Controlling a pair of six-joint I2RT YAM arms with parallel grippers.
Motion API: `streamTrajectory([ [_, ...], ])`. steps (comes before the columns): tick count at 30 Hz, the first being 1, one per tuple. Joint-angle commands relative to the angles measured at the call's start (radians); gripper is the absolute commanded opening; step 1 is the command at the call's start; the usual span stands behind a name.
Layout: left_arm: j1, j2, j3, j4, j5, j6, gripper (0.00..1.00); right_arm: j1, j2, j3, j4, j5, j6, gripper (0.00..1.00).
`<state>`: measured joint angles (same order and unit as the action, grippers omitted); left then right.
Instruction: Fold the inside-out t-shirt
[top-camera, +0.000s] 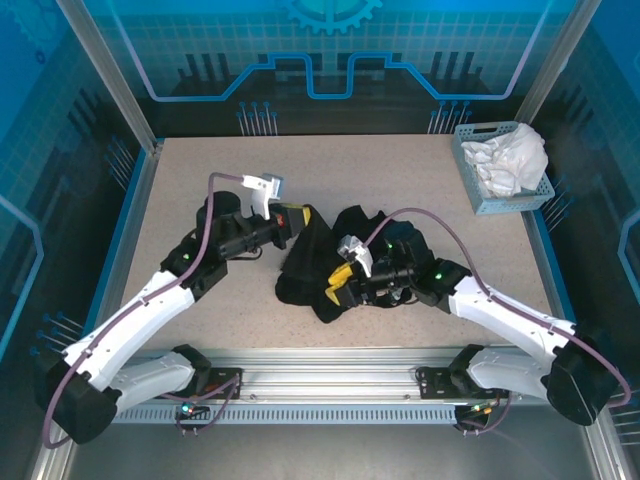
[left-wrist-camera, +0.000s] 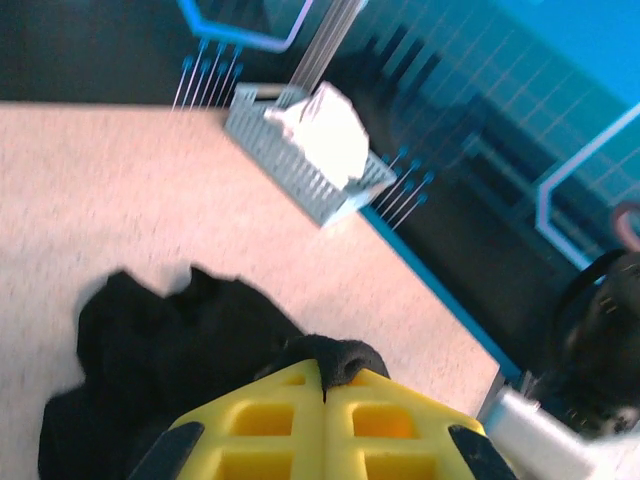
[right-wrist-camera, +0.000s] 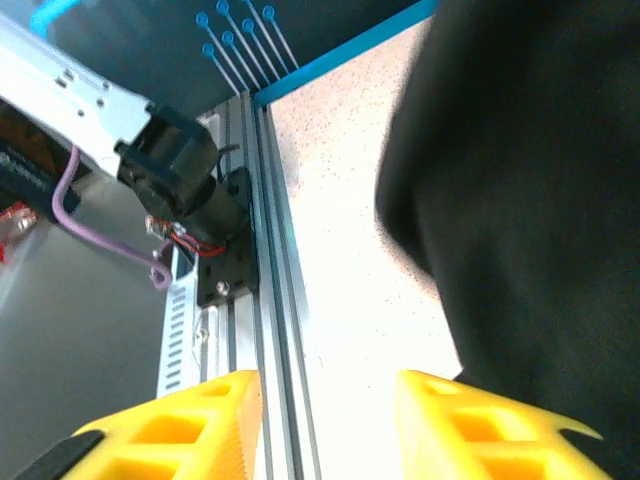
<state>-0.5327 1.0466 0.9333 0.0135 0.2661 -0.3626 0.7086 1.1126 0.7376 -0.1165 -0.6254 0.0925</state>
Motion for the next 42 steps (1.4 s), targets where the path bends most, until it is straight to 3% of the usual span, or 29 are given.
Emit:
streamTrajectory([
  [1, 0.004, 0.001, 0.055, 0.032, 0.021, 0.105, 0.00, -0.021, -0.081, 0.075, -0.098, 0.053, -0.066, 0.44],
  [8, 0.004, 0.004, 0.091, 0.002, 0.102, 0.155, 0.00, -0.141, -0.154, 0.137, -0.107, 0.182, -0.005, 0.55],
  [12, 0.002, 0.023, 0.109, -0.004, 0.154, 0.116, 0.00, -0.114, -0.078, 0.218, -0.057, 0.148, 0.036, 0.76],
  [19, -0.042, 0.035, 0.121, -0.021, 0.134, 0.095, 0.00, -0.040, 0.027, 0.284, -0.015, 0.265, 0.067, 0.80],
  [22, -0.080, 0.047, 0.144, -0.054, 0.106, 0.122, 0.00, -0.031, 0.063, 0.301, -0.005, 0.297, 0.101, 0.74],
  [23, -0.091, 0.052, 0.150, -0.062, 0.099, 0.129, 0.00, -0.031, 0.071, 0.302, -0.003, 0.294, 0.101, 0.68],
  [28, -0.124, 0.061, 0.168, -0.089, 0.082, 0.156, 0.09, -0.055, 0.036, 0.246, 0.001, 0.233, 0.037, 0.18],
  [30, -0.124, 0.050, 0.158, -0.090, 0.067, 0.154, 0.25, -0.102, -0.001, 0.195, 0.009, 0.171, 0.003, 0.05],
  [33, -0.122, 0.005, 0.107, -0.084, -0.010, 0.141, 0.49, -0.179, -0.066, 0.085, 0.059, 0.029, -0.029, 0.01],
  [35, -0.114, -0.030, 0.055, -0.079, -0.061, 0.117, 0.58, -0.217, -0.105, 0.026, 0.095, -0.052, -0.032, 0.01],
  [42, -0.070, -0.030, -0.123, -0.084, 0.010, 0.007, 0.71, -0.267, -0.169, -0.097, 0.153, -0.152, -0.003, 0.02],
])
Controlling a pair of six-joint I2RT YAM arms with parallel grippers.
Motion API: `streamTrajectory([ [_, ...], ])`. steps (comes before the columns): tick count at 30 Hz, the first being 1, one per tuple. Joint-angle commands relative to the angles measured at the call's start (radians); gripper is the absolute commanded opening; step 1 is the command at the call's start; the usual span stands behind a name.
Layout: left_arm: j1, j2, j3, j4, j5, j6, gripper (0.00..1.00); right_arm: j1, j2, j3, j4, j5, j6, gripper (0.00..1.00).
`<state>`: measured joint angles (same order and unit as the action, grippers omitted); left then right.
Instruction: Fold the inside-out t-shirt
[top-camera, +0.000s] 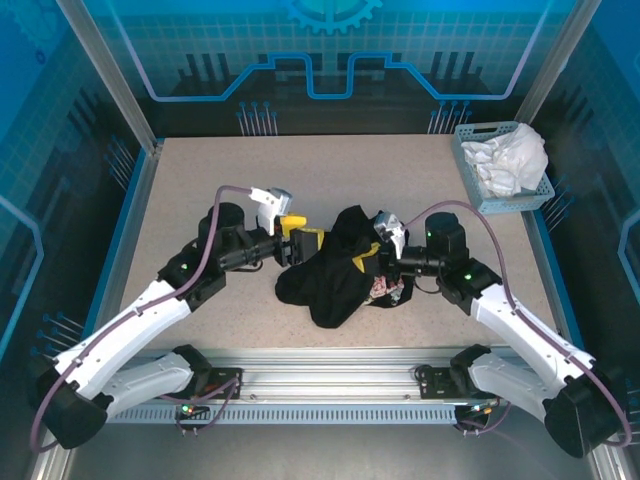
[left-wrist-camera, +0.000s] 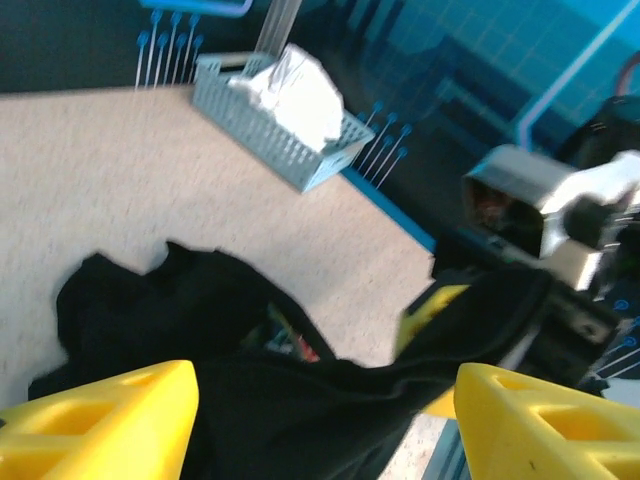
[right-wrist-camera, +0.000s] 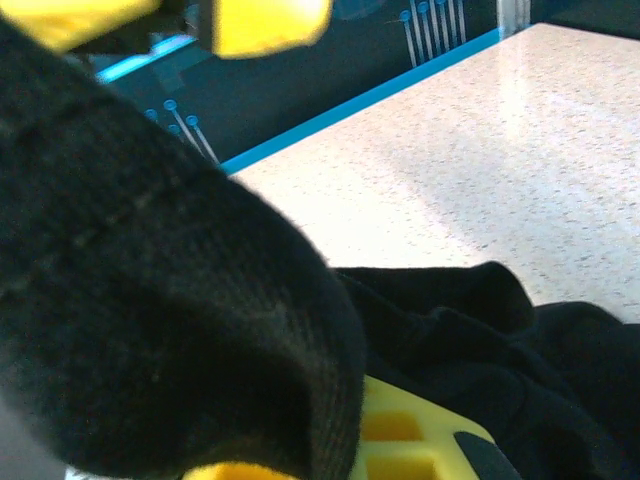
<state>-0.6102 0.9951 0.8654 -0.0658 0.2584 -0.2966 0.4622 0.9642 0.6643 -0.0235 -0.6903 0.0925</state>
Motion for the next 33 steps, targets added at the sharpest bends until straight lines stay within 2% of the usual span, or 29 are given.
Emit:
streamTrajectory([
  [1, 0.007, 0.034, -0.071, 0.004, 0.034, -0.070, 0.71, -0.023, -0.021, -0.030, 0.055, -0.087, 0.002, 0.03],
  [4, 0.006, 0.089, -0.093, 0.018, 0.048, -0.117, 0.72, -0.027, -0.013, -0.031, 0.000, 0.001, 0.026, 0.10],
  [8, 0.007, 0.133, -0.086, -0.008, 0.015, -0.125, 0.72, -0.027, 0.019, 0.016, -0.221, 0.290, 0.103, 0.25],
  [12, 0.006, 0.136, -0.092, -0.038, -0.062, -0.109, 0.72, -0.027, -0.015, 0.025, -0.417, 0.542, 0.233, 0.45],
  [15, 0.006, 0.139, -0.097, -0.055, -0.089, -0.102, 0.72, -0.027, -0.071, 0.051, -0.520, 0.689, 0.259, 0.56],
  [17, 0.006, 0.140, -0.097, -0.068, -0.103, -0.096, 0.72, -0.026, -0.101, 0.076, -0.555, 0.743, 0.260, 0.61],
  [20, 0.006, 0.129, -0.097, -0.092, -0.136, -0.085, 0.73, -0.021, -0.102, 0.123, -0.574, 0.784, 0.238, 0.65],
  [24, 0.006, 0.111, -0.106, -0.096, -0.149, -0.085, 0.73, 0.002, -0.025, 0.191, -0.575, 0.833, 0.188, 0.66],
  [26, 0.007, 0.109, -0.109, -0.099, -0.152, -0.085, 0.73, 0.009, 0.035, 0.210, -0.536, 0.768, 0.162, 0.66],
  [31, 0.006, 0.101, -0.108, -0.119, -0.173, -0.086, 0.73, 0.013, 0.297, 0.346, -0.468, 0.489, 0.141, 0.64],
  [33, 0.007, 0.093, -0.110, -0.128, -0.184, -0.085, 0.73, 0.032, 0.392, 0.388, -0.441, 0.460, 0.140, 0.64],
])
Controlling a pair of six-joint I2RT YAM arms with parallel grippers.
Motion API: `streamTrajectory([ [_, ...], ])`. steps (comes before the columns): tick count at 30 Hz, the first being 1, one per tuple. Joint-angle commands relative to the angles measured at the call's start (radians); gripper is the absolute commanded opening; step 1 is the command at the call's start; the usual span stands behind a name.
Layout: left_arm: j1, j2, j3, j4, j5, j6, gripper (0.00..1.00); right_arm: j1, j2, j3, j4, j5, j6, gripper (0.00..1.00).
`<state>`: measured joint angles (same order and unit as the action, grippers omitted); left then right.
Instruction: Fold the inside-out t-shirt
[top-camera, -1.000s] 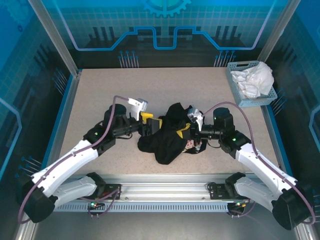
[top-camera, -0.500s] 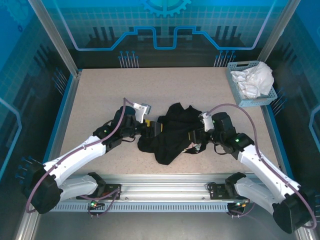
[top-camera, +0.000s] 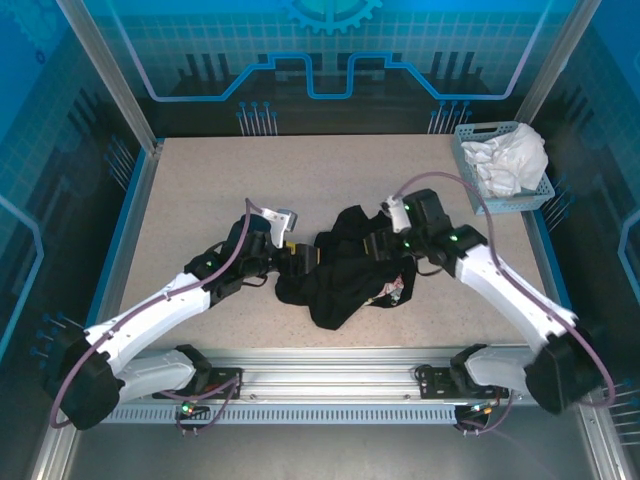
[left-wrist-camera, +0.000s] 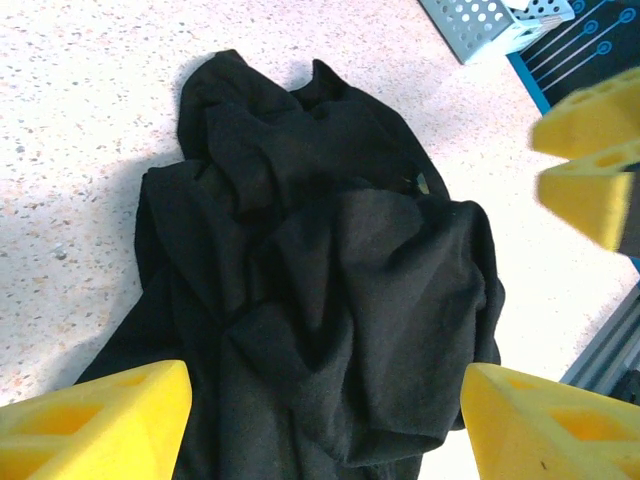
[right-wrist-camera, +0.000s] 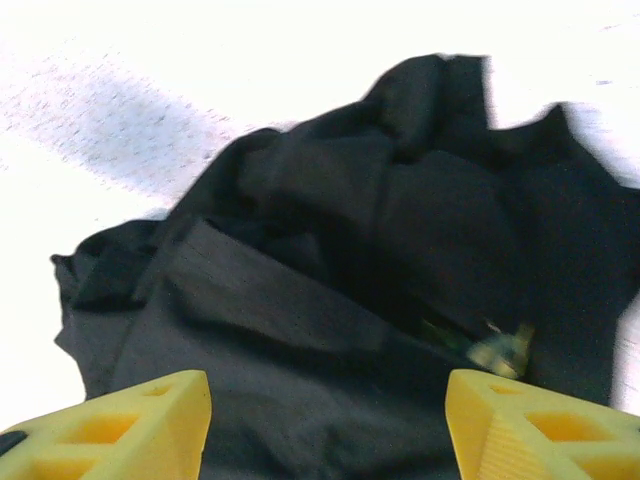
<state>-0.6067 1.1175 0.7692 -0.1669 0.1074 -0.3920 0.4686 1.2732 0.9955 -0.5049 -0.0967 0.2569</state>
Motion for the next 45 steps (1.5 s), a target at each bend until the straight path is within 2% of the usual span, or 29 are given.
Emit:
streamTrajectory([
  [1, 0.003, -0.035, -0.015, -0.032, -0.038, 0.011, 0.73, 0.038, 0.119, 0.074, 0.052, -0.132, -0.030, 0.64],
  [5, 0.004, -0.060, -0.029, -0.047, -0.059, 0.014, 0.73, 0.081, 0.274, 0.157, 0.057, -0.133, -0.042, 0.63],
  [7, 0.005, -0.070, -0.036, -0.056, -0.068, 0.018, 0.73, 0.095, 0.325, 0.183, 0.059, -0.141, -0.046, 0.59],
  [13, 0.008, -0.082, -0.049, -0.062, -0.082, 0.026, 0.74, 0.123, 0.360, 0.230, 0.026, -0.090, -0.069, 0.16],
  [15, 0.009, -0.078, -0.051, -0.058, -0.083, 0.027, 0.74, 0.126, 0.339, 0.244, 0.016, -0.078, -0.078, 0.08],
  [18, 0.015, -0.082, -0.050, -0.062, -0.110, 0.009, 0.74, 0.137, 0.293, 0.272, 0.014, -0.089, -0.092, 0.03],
  [22, 0.061, -0.117, -0.059, -0.071, -0.144, -0.042, 0.74, 0.155, 0.256, 0.362, 0.025, -0.164, -0.100, 0.03],
  [26, 0.151, -0.189, -0.069, -0.092, -0.168, -0.074, 0.74, 0.190, 0.245, 0.487, 0.094, -0.344, -0.084, 0.03],
  [29, 0.222, -0.253, -0.087, -0.107, -0.176, -0.104, 0.74, 0.227, 0.195, 0.472, 0.154, -0.411, -0.130, 0.05],
  [34, 0.248, -0.333, -0.150, -0.088, -0.164, -0.122, 0.75, 0.228, 0.118, 0.185, 0.210, -0.345, -0.159, 0.13],
  [38, 0.249, -0.330, -0.176, -0.075, -0.066, -0.125, 0.75, 0.231, 0.110, 0.006, 0.142, -0.278, -0.152, 0.22],
  [43, 0.237, -0.323, -0.229, -0.006, 0.092, -0.149, 0.75, 0.225, 0.044, -0.110, 0.070, -0.130, -0.102, 0.35],
  [45, 0.209, -0.314, -0.243, 0.010, 0.108, -0.147, 0.75, 0.205, 0.041, -0.110, 0.028, -0.082, -0.078, 0.37],
])
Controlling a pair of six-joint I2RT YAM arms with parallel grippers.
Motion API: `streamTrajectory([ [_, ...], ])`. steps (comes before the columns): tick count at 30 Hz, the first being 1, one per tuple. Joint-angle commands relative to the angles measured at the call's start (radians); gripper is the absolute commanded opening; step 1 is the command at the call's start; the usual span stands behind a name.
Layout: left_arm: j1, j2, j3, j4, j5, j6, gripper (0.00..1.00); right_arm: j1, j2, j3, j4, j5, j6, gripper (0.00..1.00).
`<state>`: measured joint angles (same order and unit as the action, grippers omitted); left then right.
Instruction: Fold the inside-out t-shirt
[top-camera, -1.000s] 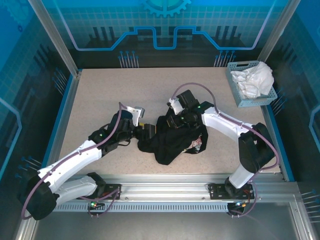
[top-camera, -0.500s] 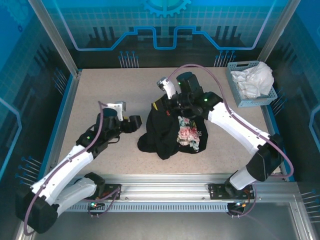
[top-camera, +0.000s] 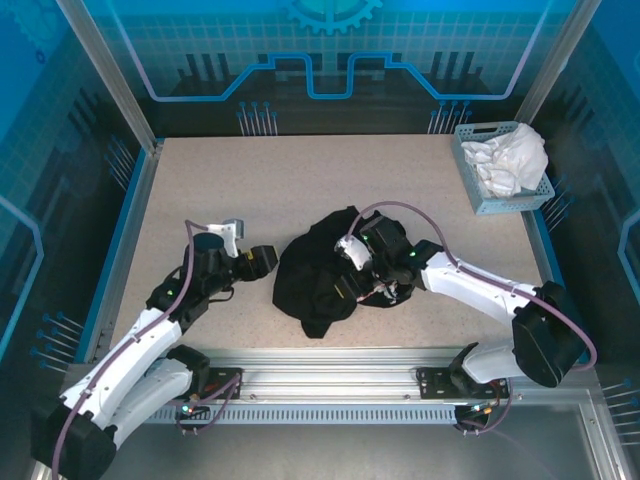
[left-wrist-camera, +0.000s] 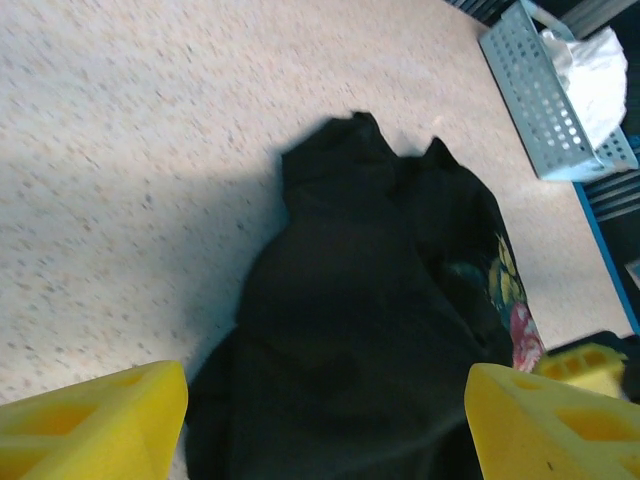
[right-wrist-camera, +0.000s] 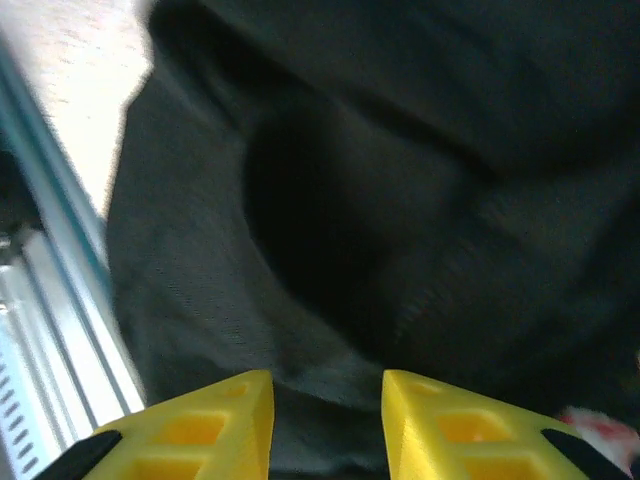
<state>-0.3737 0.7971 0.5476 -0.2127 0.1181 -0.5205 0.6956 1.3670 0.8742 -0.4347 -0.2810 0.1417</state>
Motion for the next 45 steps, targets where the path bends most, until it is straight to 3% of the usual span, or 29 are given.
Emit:
streamTrajectory([
  [1, -0.049, 0.011, -0.021, 0.053, 0.088, -0.008, 0.75, -0.031, -0.052, 0.011, -0.052, 0.121, 0.051, 0.40],
  [6, -0.160, 0.042, -0.002, 0.001, -0.019, 0.028, 0.75, -0.035, -0.068, 0.018, -0.008, 0.075, 0.055, 0.44],
  [11, -0.163, 0.056, -0.002, -0.062, -0.160, 0.005, 0.75, 0.010, -0.041, 0.107, 0.017, 0.056, 0.022, 0.53],
  [15, -0.162, 0.050, 0.003, -0.071, -0.181, 0.013, 0.75, 0.036, 0.062, 0.210, -0.035, 0.062, 0.022, 0.55],
  [22, -0.160, 0.036, 0.005, -0.085, -0.187, 0.022, 0.76, 0.048, 0.161, 0.229, -0.081, 0.015, 0.044, 0.41],
  [24, -0.160, 0.034, 0.003, -0.082, -0.187, 0.023, 0.76, 0.048, 0.148, 0.219, -0.083, -0.008, 0.042, 0.30],
  [27, -0.160, 0.038, 0.003, -0.077, -0.183, 0.022, 0.76, 0.047, 0.091, 0.186, -0.090, -0.030, 0.039, 0.14],
  [32, -0.162, 0.052, 0.000, -0.036, -0.109, 0.028, 0.76, 0.009, -0.061, 0.062, -0.063, -0.122, 0.013, 0.02],
  [37, -0.177, 0.090, -0.002, 0.032, -0.004, 0.043, 0.75, -0.040, -0.174, -0.058, -0.053, -0.187, -0.007, 0.00],
  [45, -0.290, 0.213, 0.057, 0.054, 0.008, 0.112, 0.73, -0.071, -0.282, -0.145, -0.038, -0.180, 0.015, 0.00],
])
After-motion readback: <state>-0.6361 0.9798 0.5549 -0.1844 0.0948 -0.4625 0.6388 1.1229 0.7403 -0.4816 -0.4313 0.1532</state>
